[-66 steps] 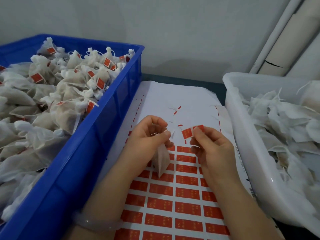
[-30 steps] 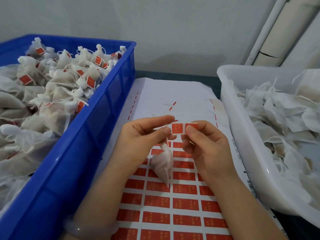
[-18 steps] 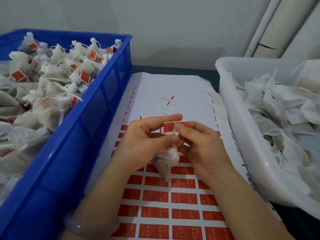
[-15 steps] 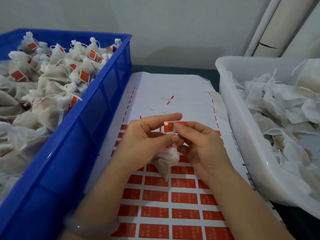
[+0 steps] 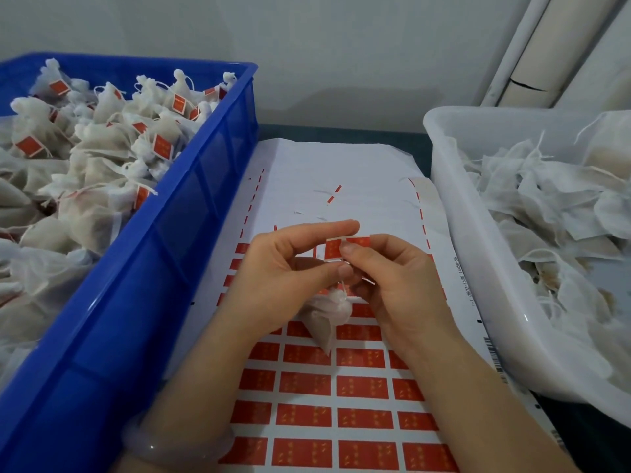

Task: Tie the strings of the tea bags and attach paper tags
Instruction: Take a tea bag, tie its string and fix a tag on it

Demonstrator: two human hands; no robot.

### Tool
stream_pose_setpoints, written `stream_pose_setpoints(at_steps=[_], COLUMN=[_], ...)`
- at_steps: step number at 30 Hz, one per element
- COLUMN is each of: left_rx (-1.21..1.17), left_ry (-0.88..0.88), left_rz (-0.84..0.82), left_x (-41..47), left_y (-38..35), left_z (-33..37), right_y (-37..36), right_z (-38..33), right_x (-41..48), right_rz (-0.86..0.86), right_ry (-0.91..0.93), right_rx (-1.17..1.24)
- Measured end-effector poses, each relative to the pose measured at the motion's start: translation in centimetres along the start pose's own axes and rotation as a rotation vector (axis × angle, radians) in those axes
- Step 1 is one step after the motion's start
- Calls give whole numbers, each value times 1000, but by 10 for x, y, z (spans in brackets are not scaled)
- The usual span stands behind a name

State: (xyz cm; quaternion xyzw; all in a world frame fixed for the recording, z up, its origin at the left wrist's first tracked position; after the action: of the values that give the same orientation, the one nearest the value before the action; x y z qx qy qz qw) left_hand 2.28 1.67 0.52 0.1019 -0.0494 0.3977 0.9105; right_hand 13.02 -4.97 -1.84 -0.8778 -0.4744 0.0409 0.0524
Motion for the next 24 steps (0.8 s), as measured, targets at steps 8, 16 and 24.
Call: stream_pose_setpoints(at_steps=[8, 16, 24], left_rx=[30, 42, 145], left_ry=[-19, -75, -86], left_rz=[194, 276, 374], left_x=[-1, 0, -3], left_y=[12, 16, 19], left_z=[3, 2, 4], right_y=[2, -5, -5], right_z=[-7, -8, -6], right_x=[-3, -4, -3], right_rz=[64, 6, -19], right_ry=[66, 106, 81], right_rx=[-83, -114, -78])
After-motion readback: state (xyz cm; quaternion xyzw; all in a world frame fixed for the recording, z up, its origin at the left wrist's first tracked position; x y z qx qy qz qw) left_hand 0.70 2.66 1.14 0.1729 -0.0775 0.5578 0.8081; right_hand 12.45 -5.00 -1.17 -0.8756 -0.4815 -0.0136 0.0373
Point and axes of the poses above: each hand's wrist, its own x-axis towards the middle knuckle, its own y-axis out of the back of the hand, z = x × y, the point moved 6 cm from there along x, towards the middle knuckle
